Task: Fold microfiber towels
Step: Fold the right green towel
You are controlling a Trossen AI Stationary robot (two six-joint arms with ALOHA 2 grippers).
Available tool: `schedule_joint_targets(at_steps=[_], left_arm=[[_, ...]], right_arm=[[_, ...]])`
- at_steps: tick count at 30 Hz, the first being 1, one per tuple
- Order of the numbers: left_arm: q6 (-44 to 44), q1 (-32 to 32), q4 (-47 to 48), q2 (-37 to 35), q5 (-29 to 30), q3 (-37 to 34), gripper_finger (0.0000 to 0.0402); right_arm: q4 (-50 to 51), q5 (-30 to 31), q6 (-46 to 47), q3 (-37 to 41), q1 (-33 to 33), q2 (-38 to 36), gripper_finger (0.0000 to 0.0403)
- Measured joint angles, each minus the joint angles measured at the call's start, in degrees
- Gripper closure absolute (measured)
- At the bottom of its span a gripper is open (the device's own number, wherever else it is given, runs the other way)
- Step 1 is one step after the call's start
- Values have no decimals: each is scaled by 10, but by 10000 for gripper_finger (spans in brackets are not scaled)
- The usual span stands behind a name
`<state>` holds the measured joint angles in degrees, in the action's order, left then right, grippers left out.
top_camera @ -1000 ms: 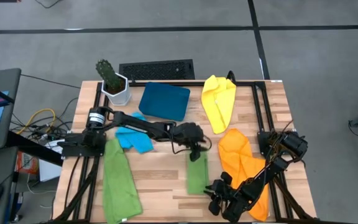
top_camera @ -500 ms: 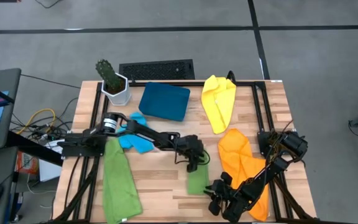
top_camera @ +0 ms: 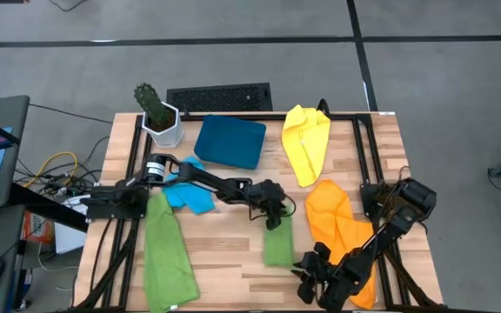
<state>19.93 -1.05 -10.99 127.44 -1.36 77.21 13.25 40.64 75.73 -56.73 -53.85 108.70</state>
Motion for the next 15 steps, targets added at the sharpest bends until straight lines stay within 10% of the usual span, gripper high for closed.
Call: schedule_joint_targets(at_steps=[15], left_arm=[[132,-2,5,-7,-48,7,297]], right_arm=[[24,-16,76,0,14,-105,252]])
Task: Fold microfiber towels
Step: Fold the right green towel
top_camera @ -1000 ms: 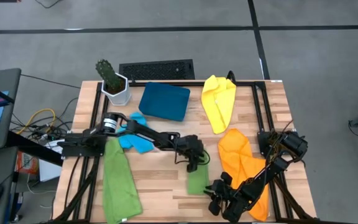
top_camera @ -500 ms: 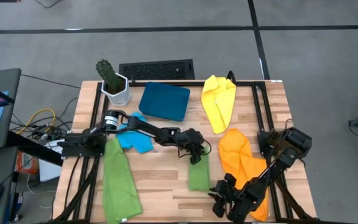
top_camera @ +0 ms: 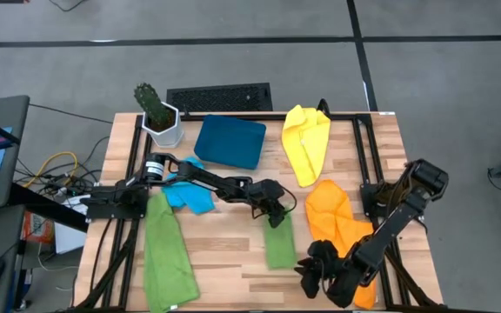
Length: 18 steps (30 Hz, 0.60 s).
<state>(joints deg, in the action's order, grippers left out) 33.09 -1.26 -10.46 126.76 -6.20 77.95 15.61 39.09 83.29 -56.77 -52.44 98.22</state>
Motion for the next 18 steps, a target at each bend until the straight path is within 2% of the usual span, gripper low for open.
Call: schedule_joint_targets(at_steps=[4,8,10,13,18], left_arm=[[0,0,0,0,10,1,297],[-2,0,2,0,11,1,297],[-12,0,9,0,11,2,297],[-25,0,22,-1,12,2,297],[-26,2,37,-3,10,3,297]], right_arm=[[-81,31,-144,-1,10,31,256],[-111,42,-199,-1,20,98,271],[-119,41,-191,0,23,137,280],[-132,46,-126,-1,27,182,288],[-138,50,-52,-3,5,197,292]])
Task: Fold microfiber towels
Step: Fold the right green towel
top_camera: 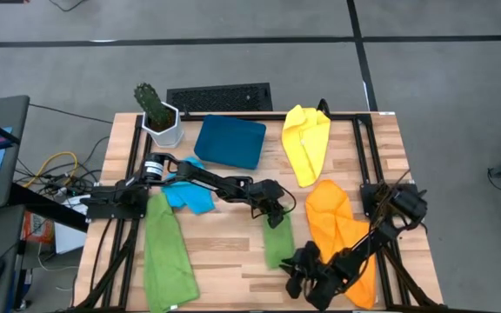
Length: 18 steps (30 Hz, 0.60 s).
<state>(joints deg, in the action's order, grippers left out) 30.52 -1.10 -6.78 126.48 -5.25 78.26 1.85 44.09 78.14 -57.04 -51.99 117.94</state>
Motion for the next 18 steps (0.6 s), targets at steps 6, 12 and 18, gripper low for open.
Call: schedule_joint_targets(at_steps=[6,12,18], left_arm=[[37,-1,4,0,-10,0,297],[65,-10,13,-1,0,0,297],[173,-22,16,-2,14,0,297]], right_arm=[[84,-31,11,1,-31,-39,292],[171,-56,12,4,-40,-89,292],[228,-51,28,4,-52,-136,293]])
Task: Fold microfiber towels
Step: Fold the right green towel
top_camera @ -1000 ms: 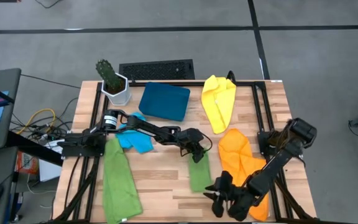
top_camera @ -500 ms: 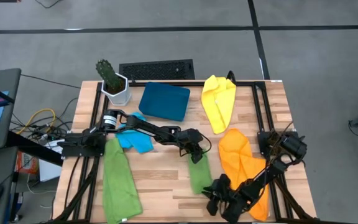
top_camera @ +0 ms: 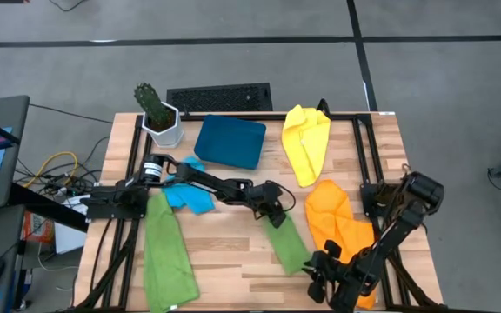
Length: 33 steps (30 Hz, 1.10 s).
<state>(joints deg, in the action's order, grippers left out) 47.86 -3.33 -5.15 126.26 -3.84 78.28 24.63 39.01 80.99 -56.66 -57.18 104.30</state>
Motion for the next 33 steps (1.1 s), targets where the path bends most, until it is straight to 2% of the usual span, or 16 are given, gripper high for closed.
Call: schedule_joint_targets(at_steps=[3,6,9,15,21,26,33], left_arm=[[39,-13,1,0,16,0,297],[62,-23,2,-1,20,0,297],[82,-27,6,-7,15,-2,297],[123,-29,19,-32,17,-4,297],[171,-44,52,-38,73,-3,297],[168,-58,50,-39,80,-3,297],[151,-57,56,-40,72,-2,297]], right_arm=[[53,-18,98,0,-6,-35,292],[95,-81,210,0,-9,-72,293],[99,-133,259,0,-9,-102,289],[80,-206,269,-2,22,-133,241],[57,-250,298,-1,49,-92,199],[-5,-262,313,-3,69,-62,204],[23,-272,310,-10,87,-33,231]])
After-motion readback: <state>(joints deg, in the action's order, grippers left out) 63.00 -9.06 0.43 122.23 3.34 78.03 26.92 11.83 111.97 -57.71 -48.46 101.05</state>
